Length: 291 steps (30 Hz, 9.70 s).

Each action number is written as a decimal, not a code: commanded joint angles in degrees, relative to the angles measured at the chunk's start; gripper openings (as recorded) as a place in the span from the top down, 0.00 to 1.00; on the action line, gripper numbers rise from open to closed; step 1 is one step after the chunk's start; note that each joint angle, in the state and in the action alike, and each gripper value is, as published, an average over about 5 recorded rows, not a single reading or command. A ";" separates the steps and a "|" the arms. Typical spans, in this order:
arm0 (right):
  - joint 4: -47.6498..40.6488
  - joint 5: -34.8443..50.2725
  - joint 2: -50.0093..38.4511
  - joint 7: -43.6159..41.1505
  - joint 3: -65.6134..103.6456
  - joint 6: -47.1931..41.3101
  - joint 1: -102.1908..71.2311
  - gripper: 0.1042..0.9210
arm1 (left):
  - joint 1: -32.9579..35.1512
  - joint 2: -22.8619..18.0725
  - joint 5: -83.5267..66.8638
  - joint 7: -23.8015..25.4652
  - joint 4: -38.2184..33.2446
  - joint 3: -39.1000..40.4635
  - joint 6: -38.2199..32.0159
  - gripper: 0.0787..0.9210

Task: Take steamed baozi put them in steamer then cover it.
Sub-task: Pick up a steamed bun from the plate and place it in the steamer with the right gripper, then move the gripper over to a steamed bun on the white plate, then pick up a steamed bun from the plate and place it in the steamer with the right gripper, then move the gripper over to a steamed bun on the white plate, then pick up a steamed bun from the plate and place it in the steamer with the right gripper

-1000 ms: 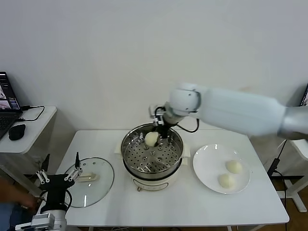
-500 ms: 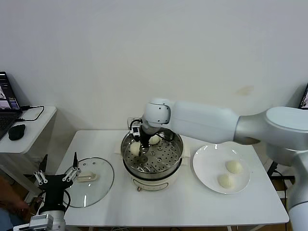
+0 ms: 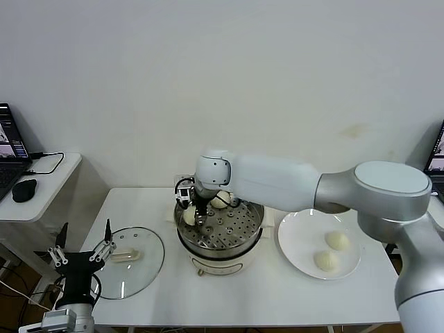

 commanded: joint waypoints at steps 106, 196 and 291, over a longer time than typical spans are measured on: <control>15.31 -37.94 -48.53 -16.08 36.84 20.74 -37.00 0.40 | 4.97 -2.48 5.42 -0.11 -0.07 2.49 -1.16 0.12; 21.64 -29.06 -21.59 -13.01 -1.58 53.48 13.31 0.12 | 2.66 -3.63 2.95 -0.23 -2.11 -0.37 -1.43 0.12; 4.83 -35.28 -47.23 -16.47 30.36 26.33 -22.43 0.45 | 3.44 -1.24 3.12 0.24 -1.83 0.51 -1.66 0.12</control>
